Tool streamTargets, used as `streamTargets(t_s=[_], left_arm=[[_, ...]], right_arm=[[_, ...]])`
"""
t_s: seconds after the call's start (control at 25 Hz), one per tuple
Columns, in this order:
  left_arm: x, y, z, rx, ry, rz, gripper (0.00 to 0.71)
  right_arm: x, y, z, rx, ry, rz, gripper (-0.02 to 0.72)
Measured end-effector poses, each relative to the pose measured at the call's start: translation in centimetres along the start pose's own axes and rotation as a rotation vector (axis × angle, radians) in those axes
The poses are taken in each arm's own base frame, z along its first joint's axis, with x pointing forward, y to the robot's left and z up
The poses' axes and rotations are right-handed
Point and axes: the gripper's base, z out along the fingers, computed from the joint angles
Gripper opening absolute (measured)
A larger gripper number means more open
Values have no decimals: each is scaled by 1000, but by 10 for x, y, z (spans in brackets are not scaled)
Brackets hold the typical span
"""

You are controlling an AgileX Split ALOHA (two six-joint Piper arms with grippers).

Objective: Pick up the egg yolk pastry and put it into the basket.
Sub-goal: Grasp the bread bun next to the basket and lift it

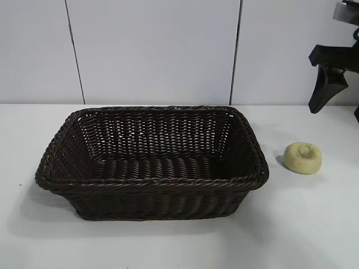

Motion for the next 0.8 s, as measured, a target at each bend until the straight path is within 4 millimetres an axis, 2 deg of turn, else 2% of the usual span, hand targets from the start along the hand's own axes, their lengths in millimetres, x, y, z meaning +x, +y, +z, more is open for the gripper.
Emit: streamTargets(t_s=[0.28,0.64,0.72,0.8], left_arm=[[0,0,0,0,0,0,596],[0,0,0,0,0,0,596],[0,0,0,0,0,0,596],[0,0,0,0,0,0,596]], right_arm=[[-20,-6,49,8,45,7,538],[-11,-16,108,25,125,29,534],[-10,-17,113,26,130,37,483],[-10,-17,114,26,127,47,340]])
